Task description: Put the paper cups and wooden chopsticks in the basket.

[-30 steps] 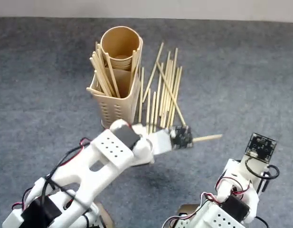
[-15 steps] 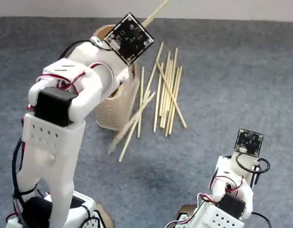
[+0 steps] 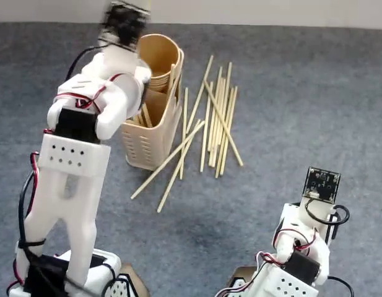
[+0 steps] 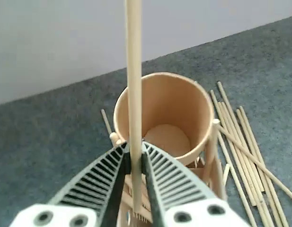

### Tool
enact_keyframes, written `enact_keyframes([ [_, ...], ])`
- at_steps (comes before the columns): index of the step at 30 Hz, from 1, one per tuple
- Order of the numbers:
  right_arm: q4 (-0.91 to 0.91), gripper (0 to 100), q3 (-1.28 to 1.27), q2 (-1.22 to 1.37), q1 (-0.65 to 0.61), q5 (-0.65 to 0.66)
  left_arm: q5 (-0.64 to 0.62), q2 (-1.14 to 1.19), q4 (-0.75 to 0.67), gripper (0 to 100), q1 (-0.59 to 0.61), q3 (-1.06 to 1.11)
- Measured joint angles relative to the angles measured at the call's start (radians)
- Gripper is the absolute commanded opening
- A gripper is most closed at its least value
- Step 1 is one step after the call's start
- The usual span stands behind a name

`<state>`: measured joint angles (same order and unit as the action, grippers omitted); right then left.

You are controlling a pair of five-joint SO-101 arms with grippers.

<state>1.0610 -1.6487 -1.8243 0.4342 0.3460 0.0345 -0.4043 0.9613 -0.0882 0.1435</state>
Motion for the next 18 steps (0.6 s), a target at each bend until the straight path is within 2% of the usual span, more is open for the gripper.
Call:
enact_keyframes([
  [2, 0.0, 25.2, 0.0, 0.0, -0.003, 0.0, -0.006, 0.0, -0.018, 17, 0.009, 0.026],
  [6, 0.0, 25.2, 0.0, 0.0, -0.041, 0.0, -0.012, -0.008, -0.018, 17, 0.009, 0.031],
  [11, 0.0, 25.2, 0.0, 0.0, -0.061, 0.006, -0.012, -0.097, 0.049, 17, 0.037, -0.04],
  [14, 0.0, 25.2, 0.0, 0.0, -0.064, 0.006, -0.012, -0.17, 0.103, 17, 0.098, -0.129],
  [18, 0.0, 25.2, 0.0, 0.0, -0.064, 0.006, -0.025, -0.224, 0.137, 17, 0.25, -0.206],
])
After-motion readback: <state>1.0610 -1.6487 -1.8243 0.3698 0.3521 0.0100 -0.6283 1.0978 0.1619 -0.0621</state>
